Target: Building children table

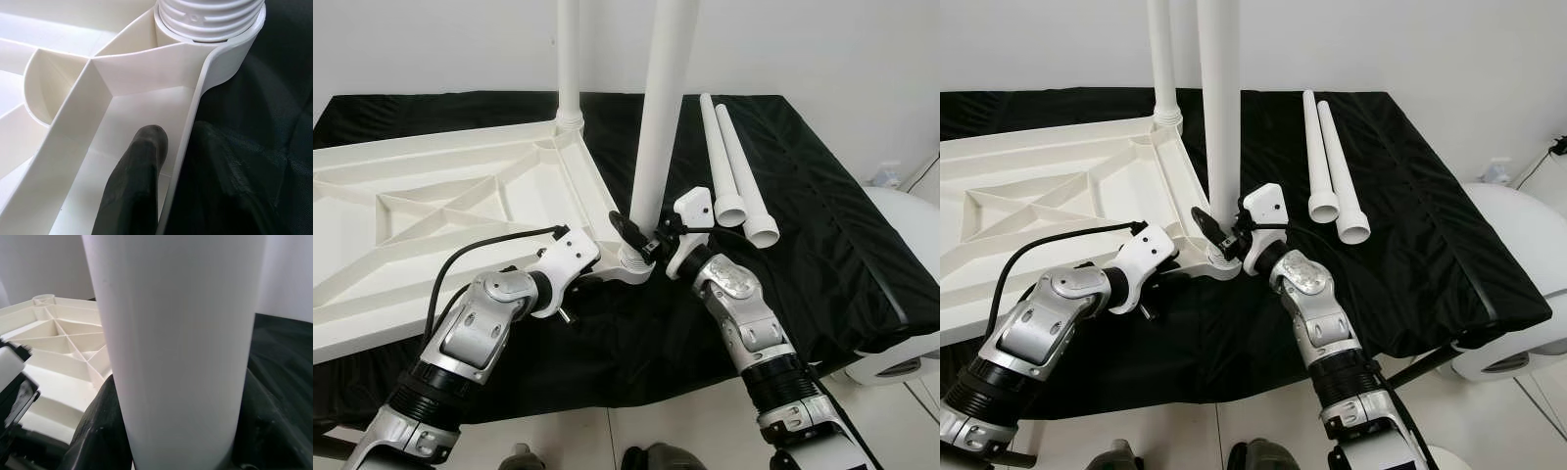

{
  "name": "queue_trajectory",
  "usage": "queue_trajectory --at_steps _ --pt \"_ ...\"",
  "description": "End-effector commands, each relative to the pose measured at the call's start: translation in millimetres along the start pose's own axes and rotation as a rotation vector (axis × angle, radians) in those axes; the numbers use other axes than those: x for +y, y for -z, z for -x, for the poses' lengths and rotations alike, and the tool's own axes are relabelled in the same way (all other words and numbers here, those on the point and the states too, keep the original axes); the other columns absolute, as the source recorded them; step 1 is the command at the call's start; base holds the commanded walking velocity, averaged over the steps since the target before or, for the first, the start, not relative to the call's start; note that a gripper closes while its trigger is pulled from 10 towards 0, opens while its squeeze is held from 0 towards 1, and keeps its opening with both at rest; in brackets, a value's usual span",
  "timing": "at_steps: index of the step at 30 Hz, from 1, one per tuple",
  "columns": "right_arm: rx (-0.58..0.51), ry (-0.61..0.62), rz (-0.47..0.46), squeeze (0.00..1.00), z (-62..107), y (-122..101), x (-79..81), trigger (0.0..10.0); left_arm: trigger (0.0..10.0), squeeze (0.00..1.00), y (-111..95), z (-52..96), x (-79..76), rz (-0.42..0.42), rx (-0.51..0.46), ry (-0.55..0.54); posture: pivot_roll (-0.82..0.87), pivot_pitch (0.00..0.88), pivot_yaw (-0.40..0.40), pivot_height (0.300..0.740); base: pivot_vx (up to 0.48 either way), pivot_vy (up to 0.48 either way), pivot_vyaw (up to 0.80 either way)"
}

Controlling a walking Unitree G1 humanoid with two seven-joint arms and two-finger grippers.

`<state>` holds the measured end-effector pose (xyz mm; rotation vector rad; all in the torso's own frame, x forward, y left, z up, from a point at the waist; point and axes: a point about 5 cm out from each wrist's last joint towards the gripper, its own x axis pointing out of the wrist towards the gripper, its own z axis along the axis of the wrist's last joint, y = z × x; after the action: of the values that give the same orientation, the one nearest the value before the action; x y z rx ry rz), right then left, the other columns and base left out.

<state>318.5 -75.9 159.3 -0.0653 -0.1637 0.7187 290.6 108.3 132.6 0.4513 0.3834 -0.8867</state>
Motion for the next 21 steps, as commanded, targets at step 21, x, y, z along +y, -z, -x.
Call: queue_trajectory --at_steps 21 --pt "0.205 0.134 -0.118 0.00 23.8 43.4 -7.1 10.0 10.0 0.00 -17.1 9.6 4.6 -0.052 -0.075 -0.087 0.06 0.014 -0.091 0.740 0.000 0.000 0.00"
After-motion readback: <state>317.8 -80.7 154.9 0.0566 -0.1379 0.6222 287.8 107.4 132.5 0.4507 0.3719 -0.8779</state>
